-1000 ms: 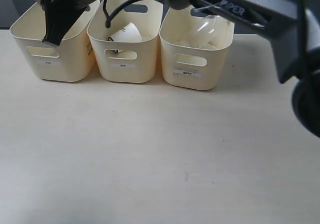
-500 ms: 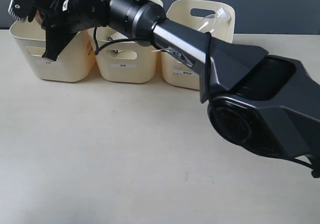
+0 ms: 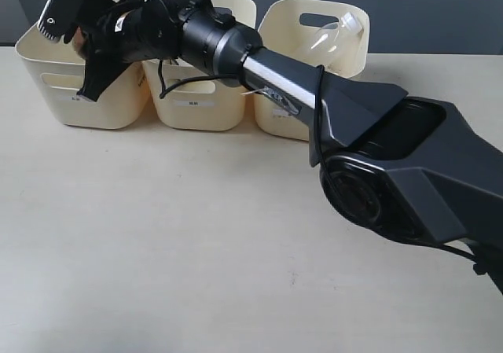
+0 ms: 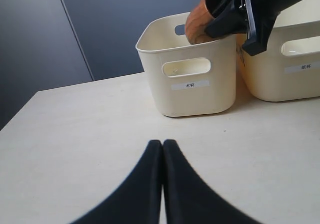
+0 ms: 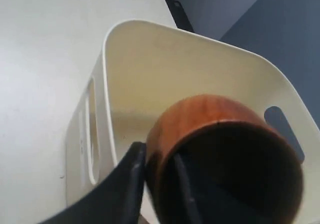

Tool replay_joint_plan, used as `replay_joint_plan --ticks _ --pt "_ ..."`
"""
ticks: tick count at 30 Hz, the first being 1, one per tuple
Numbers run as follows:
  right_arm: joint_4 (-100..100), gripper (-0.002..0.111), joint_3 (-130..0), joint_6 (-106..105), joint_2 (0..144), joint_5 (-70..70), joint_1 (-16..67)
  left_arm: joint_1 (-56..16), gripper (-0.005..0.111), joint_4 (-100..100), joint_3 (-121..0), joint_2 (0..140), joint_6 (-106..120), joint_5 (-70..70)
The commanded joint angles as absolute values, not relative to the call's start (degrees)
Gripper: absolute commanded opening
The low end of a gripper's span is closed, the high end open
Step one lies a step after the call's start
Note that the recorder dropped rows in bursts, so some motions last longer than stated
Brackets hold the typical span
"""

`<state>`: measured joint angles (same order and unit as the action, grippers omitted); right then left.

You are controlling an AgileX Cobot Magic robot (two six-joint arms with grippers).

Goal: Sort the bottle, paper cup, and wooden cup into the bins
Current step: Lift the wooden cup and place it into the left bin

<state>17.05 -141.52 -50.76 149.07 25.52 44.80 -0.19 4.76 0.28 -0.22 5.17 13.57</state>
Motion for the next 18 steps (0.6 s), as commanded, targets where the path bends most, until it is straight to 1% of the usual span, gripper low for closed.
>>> replay_joint_plan --ticks 1,3,11,18 --pt "17.41 0.030 -142.01 -49.36 148.70 24.06 44.51 -0.23 0.000 4.63 0.00 0.00 5.02 13.31" --pt "17.41 0.028 -142.01 -48.89 148.70 24.06 44.51 -0.23 0.000 4.63 0.00 0.00 5.02 13.31" --pt "17.41 0.028 -142.01 -46.36 148.31 24.06 44.51 -0.23 0.000 4.63 0.00 0.00 5.02 13.31" --pt "17.15 0.028 -142.01 -46.28 144.08 27.52 45.26 -0.23 0.000 4.63 0.00 0.00 5.02 13.31"
